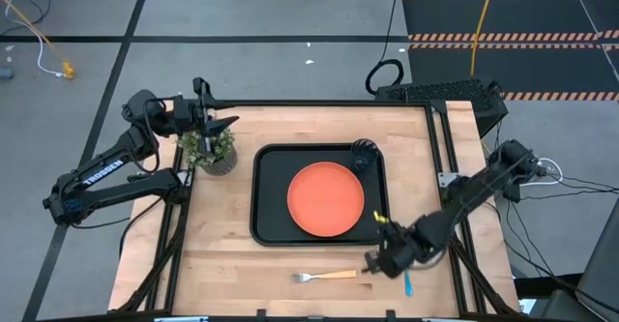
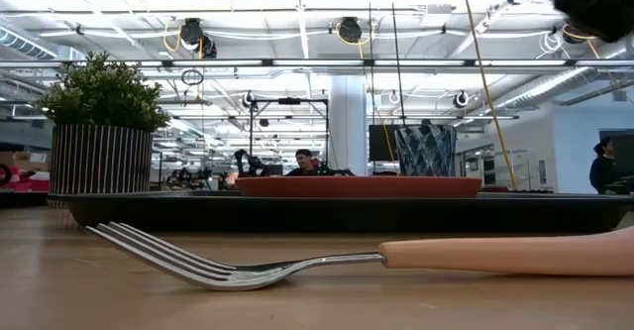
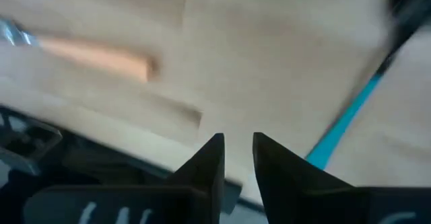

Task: Pick and place plate/cup/fork/spoon on tray
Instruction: Put the blue spoon on the black serving tray

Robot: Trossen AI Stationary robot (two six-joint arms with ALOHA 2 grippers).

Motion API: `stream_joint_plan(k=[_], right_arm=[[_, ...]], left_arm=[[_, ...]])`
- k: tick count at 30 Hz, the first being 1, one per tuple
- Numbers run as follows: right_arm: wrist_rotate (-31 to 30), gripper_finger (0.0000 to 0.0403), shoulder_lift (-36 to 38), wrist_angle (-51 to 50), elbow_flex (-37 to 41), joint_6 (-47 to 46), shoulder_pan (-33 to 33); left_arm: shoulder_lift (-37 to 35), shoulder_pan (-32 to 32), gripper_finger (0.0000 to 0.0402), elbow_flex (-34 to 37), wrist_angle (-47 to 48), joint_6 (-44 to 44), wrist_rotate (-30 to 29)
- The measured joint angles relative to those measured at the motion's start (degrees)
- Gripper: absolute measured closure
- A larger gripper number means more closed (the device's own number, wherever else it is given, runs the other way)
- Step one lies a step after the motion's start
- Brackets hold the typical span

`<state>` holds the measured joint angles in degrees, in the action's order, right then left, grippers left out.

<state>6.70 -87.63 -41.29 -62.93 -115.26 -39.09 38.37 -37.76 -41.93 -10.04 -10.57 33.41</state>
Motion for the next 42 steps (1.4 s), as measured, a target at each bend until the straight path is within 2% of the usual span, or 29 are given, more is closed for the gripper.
stream_joint_plan(k=[6, 9, 14, 18, 22, 26, 32, 42], right_arm=[[0.9, 0.0308, -7.1, 10.9, 0.0, -6.6, -4.3], [2.0, 0.0288, -9.4, 12.9, 0.0, -7.7, -4.9], [7.1, 0.0260, -9.6, 7.9, 0.0, -12.1, -4.9], [8.4, 0.0248, -7.6, 4.3, 0.1, -14.5, -5.2], [8.2, 0.0246, -6.5, -3.2, 0.0, -14.5, -5.2], [5.1, 0.0245, -6.5, -10.9, 0.1, -14.6, -5.2], [-0.8, 0.0245, -6.7, -14.1, 0.1, -14.6, -4.9], [-2.3, 0.0245, -9.6, -14.3, 0.1, -13.9, -4.9]], left_arm=[[0.0, 0.9, 0.0256, 0.0, -0.4, 0.9, 0.1], [0.0, 1.9, 0.0256, 0.0, -0.6, 1.9, 0.2], [0.0, 4.0, 0.0256, 0.0, 0.6, 2.0, 1.6], [0.0, 5.4, 0.0256, 0.0, 1.7, 1.7, 4.3], [0.0, 6.6, 0.0256, 0.0, 2.5, 1.7, 4.3], [0.4, 7.6, 0.0256, 0.0, 2.9, 1.7, 4.3], [2.5, 8.7, 0.0256, 0.0, 2.8, 0.7, 4.3], [3.6, 9.5, 0.0256, 0.0, 1.1, 0.4, 4.3]])
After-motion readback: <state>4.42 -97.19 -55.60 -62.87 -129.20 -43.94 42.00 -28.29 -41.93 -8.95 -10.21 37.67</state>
